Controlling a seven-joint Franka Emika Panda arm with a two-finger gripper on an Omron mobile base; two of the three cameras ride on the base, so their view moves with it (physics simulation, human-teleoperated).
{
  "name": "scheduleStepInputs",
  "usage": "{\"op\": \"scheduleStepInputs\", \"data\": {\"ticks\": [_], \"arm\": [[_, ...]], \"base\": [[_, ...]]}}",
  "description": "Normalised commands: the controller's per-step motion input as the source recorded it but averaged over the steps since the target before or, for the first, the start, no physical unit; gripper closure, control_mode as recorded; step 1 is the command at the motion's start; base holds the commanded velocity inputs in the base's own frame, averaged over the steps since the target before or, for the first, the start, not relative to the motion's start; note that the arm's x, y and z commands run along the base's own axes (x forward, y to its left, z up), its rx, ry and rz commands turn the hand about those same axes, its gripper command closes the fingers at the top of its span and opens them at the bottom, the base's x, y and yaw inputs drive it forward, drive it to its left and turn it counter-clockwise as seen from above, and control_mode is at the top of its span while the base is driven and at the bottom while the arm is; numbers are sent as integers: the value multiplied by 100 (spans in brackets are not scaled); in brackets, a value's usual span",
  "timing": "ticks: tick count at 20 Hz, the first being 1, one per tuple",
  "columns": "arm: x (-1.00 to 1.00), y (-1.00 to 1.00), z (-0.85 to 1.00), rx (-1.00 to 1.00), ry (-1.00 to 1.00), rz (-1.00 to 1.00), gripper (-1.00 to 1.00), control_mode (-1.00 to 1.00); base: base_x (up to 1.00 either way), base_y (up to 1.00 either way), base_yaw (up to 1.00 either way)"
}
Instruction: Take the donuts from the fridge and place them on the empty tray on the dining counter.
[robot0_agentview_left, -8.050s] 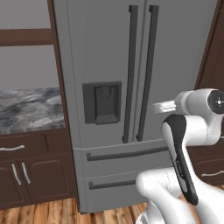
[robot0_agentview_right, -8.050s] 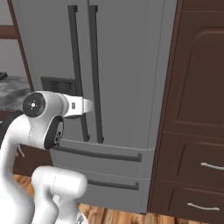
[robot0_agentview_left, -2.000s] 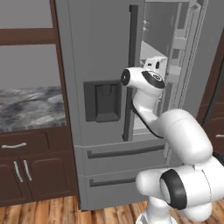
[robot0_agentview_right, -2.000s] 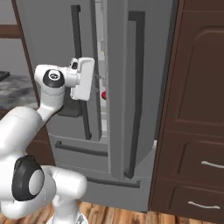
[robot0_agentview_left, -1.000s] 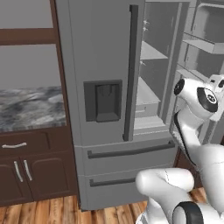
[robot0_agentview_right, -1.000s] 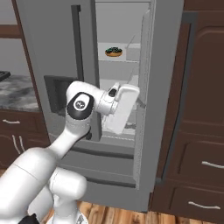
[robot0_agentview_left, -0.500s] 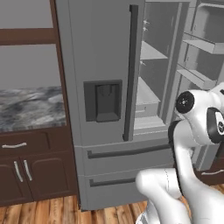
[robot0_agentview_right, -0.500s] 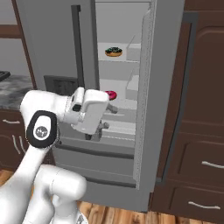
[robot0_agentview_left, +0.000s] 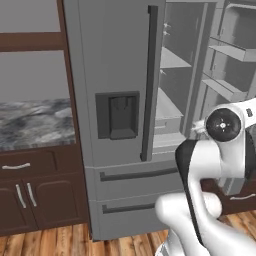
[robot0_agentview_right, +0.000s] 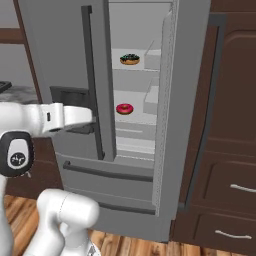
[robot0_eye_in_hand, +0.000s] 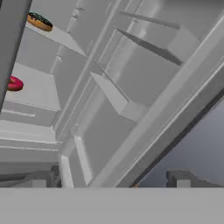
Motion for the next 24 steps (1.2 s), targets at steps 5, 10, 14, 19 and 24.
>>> {"op": "scheduleStepInputs", "data": {"ticks": [5,10,14,19,24], "arm": [[0,33,-14,27,0,87,-100,-100],[16,49,-21,27,-3,73,-100,-100],[19,100,-6,17,-28,-1,-100,-100],[8,41,0,4,-9,-28,-100,-100],[29,0,1,16,15,-24,-100,-100]], "base": [[0,0,0],[0,0,0],[0,0,0],[0,0,0],[0,0,0]]}}
